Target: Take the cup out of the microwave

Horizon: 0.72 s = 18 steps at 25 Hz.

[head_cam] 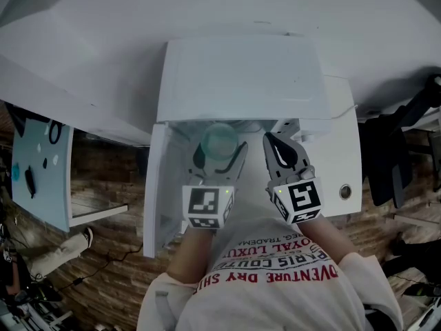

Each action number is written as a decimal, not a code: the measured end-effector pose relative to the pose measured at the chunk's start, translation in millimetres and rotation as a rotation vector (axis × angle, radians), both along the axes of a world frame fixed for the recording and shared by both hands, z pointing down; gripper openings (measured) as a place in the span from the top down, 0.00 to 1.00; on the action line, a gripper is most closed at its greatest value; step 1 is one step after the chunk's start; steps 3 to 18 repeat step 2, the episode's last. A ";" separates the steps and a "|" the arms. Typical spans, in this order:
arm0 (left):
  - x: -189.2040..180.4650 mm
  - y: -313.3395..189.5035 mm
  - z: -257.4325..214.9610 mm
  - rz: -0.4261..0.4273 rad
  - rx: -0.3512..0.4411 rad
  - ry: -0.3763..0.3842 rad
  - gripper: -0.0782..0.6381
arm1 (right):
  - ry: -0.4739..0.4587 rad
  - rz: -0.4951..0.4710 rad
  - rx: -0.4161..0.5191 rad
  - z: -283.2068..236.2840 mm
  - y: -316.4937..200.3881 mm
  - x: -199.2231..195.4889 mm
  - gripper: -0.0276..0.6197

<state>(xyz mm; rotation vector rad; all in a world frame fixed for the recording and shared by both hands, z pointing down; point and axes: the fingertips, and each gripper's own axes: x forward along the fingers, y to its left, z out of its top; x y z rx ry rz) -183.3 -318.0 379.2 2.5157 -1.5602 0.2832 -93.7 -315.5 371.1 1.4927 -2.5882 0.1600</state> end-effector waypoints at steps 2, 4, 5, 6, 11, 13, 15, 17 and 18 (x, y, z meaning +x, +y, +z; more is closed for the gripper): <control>0.6 -0.6 1.7 0.001 -0.005 -0.001 0.37 | -0.002 -0.001 -0.005 1.2 -1.2 0.2 0.94; 0.6 -0.6 1.7 0.001 -0.005 -0.001 0.37 | -0.002 -0.001 -0.005 1.2 -1.2 0.2 0.94; 0.6 -0.6 1.7 0.001 -0.005 -0.001 0.37 | -0.002 -0.001 -0.005 1.2 -1.2 0.2 0.94; 0.6 -0.6 1.7 0.001 -0.005 -0.001 0.37 | -0.002 -0.001 -0.005 1.2 -1.2 0.2 0.94; 0.6 -0.6 1.7 0.001 -0.005 -0.001 0.37 | -0.002 -0.001 -0.005 1.2 -1.2 0.2 0.94; 0.6 -0.6 1.7 0.001 -0.005 -0.001 0.37 | -0.002 -0.001 -0.005 1.2 -1.2 0.2 0.94; 0.6 -0.6 1.7 0.001 -0.005 -0.001 0.37 | -0.002 -0.001 -0.005 1.2 -1.2 0.2 0.94; 0.6 -0.6 1.7 0.001 -0.005 -0.001 0.37 | -0.002 -0.001 -0.005 1.2 -1.2 0.2 0.94; 0.6 -0.6 1.7 0.001 -0.005 -0.001 0.37 | -0.002 -0.001 -0.005 1.2 -1.2 0.2 0.94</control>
